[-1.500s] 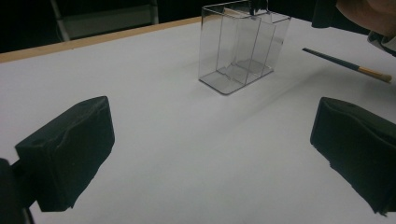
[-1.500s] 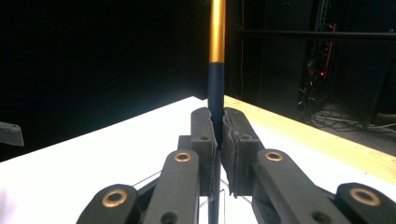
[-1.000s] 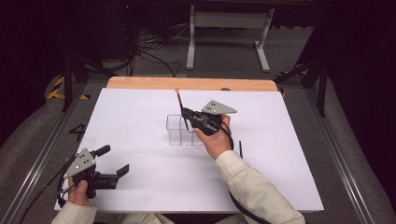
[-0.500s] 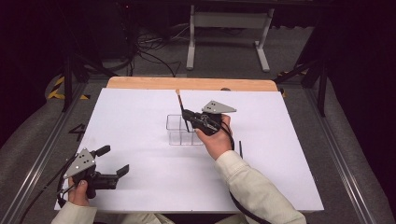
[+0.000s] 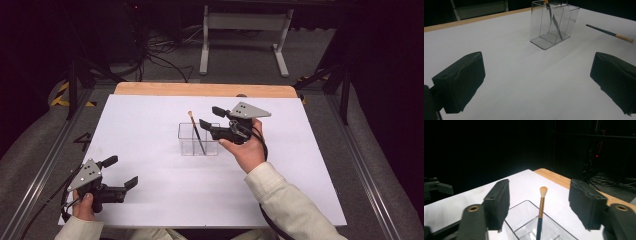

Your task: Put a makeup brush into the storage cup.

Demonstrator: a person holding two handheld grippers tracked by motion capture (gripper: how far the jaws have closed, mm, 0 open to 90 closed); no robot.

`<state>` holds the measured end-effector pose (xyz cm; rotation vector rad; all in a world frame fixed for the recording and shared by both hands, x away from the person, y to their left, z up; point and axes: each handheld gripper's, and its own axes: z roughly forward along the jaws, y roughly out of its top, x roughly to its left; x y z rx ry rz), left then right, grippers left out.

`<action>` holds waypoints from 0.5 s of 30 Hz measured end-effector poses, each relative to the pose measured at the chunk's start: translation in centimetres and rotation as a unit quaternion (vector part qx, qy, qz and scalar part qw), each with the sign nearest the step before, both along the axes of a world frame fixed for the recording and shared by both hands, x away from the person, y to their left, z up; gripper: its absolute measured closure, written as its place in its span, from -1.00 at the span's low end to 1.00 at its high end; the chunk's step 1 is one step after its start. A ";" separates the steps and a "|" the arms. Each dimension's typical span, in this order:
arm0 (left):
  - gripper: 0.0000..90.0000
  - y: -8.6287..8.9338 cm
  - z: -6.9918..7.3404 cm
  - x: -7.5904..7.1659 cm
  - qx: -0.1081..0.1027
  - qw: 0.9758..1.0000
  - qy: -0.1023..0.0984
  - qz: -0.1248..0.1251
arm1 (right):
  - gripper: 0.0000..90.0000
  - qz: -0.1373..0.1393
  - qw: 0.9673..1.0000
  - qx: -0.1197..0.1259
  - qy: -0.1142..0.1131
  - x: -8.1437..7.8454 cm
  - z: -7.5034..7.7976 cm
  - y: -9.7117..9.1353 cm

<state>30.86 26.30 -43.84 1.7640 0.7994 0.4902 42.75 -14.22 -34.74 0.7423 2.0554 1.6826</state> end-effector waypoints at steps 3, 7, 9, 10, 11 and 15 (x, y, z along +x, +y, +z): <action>-0.99 -0.1 0.0 0.1 -0.002 1.000 0.001 -0.002 | -0.32 0.000 1.000 -0.003 0.003 -0.2 0.7 -0.8; -0.99 -0.3 0.0 0.3 0.001 1.000 0.000 -0.005 | -0.42 -0.009 1.000 -0.015 0.010 -0.7 1.8 -2.4; -0.99 -0.3 0.0 0.3 0.002 1.000 0.000 -0.006 | -0.46 -0.011 0.999 -0.026 0.016 -0.8 2.1 -3.1; -0.99 -0.3 0.1 0.4 0.003 1.000 0.001 -0.006 | -0.48 -0.014 0.999 -0.031 0.017 -0.8 2.2 -3.6; -0.99 -0.4 0.1 0.4 0.002 1.000 -0.001 -0.005 | -0.49 -0.017 0.999 -0.037 0.017 -0.9 2.3 -3.9; -0.99 -0.4 0.1 0.5 0.003 1.000 0.000 -0.006 | -0.56 -0.029 0.999 -0.039 0.018 -1.1 2.5 -5.2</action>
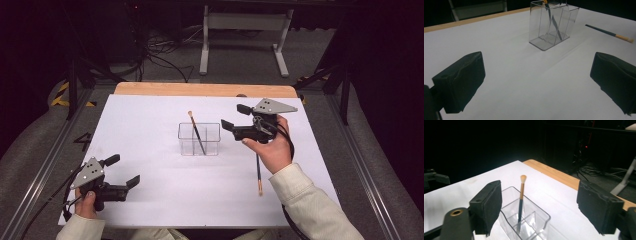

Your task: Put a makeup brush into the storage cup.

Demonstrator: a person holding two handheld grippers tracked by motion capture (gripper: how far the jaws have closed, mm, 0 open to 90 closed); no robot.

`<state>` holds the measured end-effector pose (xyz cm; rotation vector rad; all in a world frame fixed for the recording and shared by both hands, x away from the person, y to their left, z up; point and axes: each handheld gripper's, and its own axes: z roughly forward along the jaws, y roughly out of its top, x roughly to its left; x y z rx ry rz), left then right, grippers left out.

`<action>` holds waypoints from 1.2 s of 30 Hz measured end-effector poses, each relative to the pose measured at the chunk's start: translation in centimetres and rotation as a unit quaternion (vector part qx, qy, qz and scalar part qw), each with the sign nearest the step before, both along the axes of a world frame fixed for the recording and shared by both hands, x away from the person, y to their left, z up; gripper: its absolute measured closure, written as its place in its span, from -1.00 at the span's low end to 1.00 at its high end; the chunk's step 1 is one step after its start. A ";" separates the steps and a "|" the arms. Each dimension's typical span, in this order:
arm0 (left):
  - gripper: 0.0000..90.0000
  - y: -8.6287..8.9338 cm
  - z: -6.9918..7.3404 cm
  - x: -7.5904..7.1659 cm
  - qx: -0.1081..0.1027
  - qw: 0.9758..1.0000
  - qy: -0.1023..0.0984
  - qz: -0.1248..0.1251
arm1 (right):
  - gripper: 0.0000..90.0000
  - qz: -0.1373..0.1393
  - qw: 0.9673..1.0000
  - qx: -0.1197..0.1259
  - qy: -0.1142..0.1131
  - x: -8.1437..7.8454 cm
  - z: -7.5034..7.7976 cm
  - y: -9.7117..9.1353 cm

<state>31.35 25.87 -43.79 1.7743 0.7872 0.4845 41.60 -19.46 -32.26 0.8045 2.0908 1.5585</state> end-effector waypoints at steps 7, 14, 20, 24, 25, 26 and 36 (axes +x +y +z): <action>-0.99 -0.1 0.0 0.2 0.000 1.000 -0.001 -0.002 | -0.64 -0.012 1.000 0.007 0.005 -0.6 0.3 -1.7; -0.99 -0.4 0.0 0.4 0.003 1.000 -0.001 -0.007 | -0.67 -0.020 1.000 0.003 0.000 -1.2 0.8 -3.7; -0.99 -0.5 0.0 0.5 0.003 1.000 0.001 -0.008 | -0.70 -0.028 1.000 0.001 -0.004 -1.6 1.2 -4.8; -0.99 -0.5 0.0 0.5 0.003 1.000 0.001 -0.008 | -0.77 -0.028 1.000 0.000 -0.005 -1.7 1.3 -5.2; -0.99 -0.5 0.0 0.5 0.003 1.000 0.001 -0.008 | -0.78 -0.030 1.000 -0.002 0.000 -1.6 1.2 -5.2; -0.99 -0.5 0.0 0.5 0.003 1.000 0.001 -0.008 | -0.78 -0.029 0.999 0.001 0.014 -1.6 1.2 -5.5; -0.99 -0.5 0.0 0.5 0.004 1.000 0.002 -0.007 | -0.81 -0.022 1.000 -0.002 0.006 -1.9 1.4 -6.4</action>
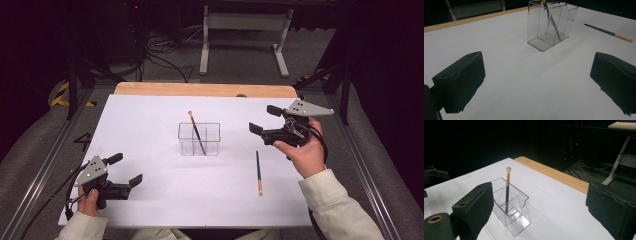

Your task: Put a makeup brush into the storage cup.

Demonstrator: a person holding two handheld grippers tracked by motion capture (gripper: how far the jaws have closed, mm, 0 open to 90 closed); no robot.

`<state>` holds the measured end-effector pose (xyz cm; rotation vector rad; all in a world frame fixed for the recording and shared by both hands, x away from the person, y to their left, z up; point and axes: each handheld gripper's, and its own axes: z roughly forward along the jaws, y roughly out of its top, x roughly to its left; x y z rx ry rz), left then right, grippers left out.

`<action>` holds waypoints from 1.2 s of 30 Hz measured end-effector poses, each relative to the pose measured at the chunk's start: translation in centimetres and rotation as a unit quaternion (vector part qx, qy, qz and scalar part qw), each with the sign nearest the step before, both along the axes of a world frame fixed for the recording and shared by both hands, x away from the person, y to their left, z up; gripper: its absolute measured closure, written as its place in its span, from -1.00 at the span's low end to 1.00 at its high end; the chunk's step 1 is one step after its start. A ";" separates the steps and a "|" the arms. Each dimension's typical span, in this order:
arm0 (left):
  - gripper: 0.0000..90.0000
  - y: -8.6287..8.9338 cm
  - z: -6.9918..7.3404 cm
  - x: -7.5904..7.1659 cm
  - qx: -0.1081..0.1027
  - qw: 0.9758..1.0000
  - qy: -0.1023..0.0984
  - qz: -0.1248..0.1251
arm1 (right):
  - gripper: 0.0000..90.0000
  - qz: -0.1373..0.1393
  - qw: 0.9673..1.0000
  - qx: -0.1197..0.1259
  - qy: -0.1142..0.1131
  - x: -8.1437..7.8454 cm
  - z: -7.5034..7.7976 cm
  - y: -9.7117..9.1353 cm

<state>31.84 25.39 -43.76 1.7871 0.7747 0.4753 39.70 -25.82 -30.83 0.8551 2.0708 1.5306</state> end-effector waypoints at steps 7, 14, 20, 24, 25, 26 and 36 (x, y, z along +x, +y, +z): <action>-0.99 0.0 0.0 0.0 0.000 1.000 0.000 0.000 | -0.80 0.006 1.000 -0.011 -0.006 -0.5 0.4 -0.7; -0.99 0.0 0.0 0.0 0.001 1.000 0.000 0.000 | -0.77 0.016 0.999 -0.030 -0.009 -0.8 0.7 -1.3; -0.99 0.0 0.0 0.0 0.003 1.000 -0.002 -0.001 | -0.89 0.032 0.998 -0.061 0.005 -0.9 0.9 -1.7; -0.99 0.0 0.0 -0.1 0.002 1.000 0.000 -0.001 | -0.94 0.046 0.995 -0.087 0.010 -1.0 0.9 -1.9; -0.99 0.0 0.0 -0.1 0.002 1.000 0.000 -0.001 | -0.94 0.046 0.995 -0.091 0.011 -1.0 0.9 -2.0; -0.99 0.0 0.0 -0.1 0.002 1.000 -0.001 0.000 | -0.94 0.048 0.994 -0.092 0.012 -1.0 0.9 -2.0; -0.99 0.0 0.0 -0.1 0.005 1.000 0.000 -0.001 | -0.92 0.071 0.986 -0.145 0.037 -0.8 1.0 -2.2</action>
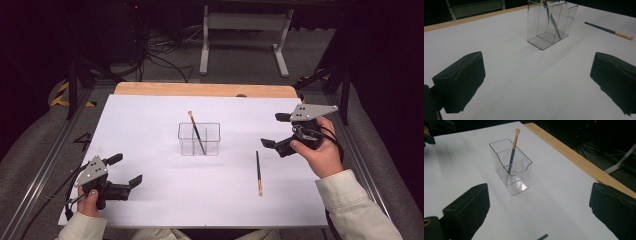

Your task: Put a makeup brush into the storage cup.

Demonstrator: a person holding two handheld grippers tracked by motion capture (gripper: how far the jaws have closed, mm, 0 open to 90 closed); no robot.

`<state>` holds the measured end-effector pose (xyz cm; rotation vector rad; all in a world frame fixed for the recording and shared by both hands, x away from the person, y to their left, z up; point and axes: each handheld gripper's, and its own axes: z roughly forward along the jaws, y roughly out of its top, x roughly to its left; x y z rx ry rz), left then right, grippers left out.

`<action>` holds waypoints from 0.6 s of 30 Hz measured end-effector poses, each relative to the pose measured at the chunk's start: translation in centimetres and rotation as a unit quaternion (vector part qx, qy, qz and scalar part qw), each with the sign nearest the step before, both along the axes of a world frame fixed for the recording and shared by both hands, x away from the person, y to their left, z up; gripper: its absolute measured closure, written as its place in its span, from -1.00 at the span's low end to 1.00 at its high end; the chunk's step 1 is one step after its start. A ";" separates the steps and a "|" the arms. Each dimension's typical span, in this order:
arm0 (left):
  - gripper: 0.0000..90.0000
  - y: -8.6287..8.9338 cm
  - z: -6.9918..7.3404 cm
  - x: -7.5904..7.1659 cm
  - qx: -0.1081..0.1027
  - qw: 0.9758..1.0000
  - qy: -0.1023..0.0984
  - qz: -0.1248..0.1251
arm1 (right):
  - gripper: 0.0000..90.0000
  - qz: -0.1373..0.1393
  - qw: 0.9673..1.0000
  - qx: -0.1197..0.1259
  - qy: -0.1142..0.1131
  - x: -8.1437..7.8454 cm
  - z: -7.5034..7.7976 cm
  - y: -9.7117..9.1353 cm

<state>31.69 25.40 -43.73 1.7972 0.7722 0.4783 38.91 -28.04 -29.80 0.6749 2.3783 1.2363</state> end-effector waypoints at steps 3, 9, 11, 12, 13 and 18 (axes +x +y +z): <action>-0.99 0.1 0.0 -0.1 0.002 1.000 0.001 0.000 | -0.92 0.007 1.000 -0.021 0.010 0.1 0.1 0.0; -0.99 0.3 0.0 -0.4 0.004 1.000 -0.001 0.002 | -0.92 0.022 0.998 -0.053 0.018 0.4 0.2 0.0; -0.99 0.3 0.0 -0.5 0.005 1.000 -0.001 0.003 | -0.92 0.026 0.998 -0.058 0.020 0.5 0.2 0.1; -0.99 0.4 0.0 -0.6 0.006 1.000 0.001 0.003 | -0.91 0.027 0.998 -0.061 0.021 0.5 0.2 0.1; -0.99 0.4 0.0 -0.6 0.007 1.000 0.000 0.004 | -0.91 0.030 0.997 -0.065 0.021 0.6 0.2 0.1; -0.99 0.6 0.0 -1.0 0.009 1.000 0.000 0.007 | -0.91 0.040 0.996 -0.081 0.024 0.8 0.2 0.3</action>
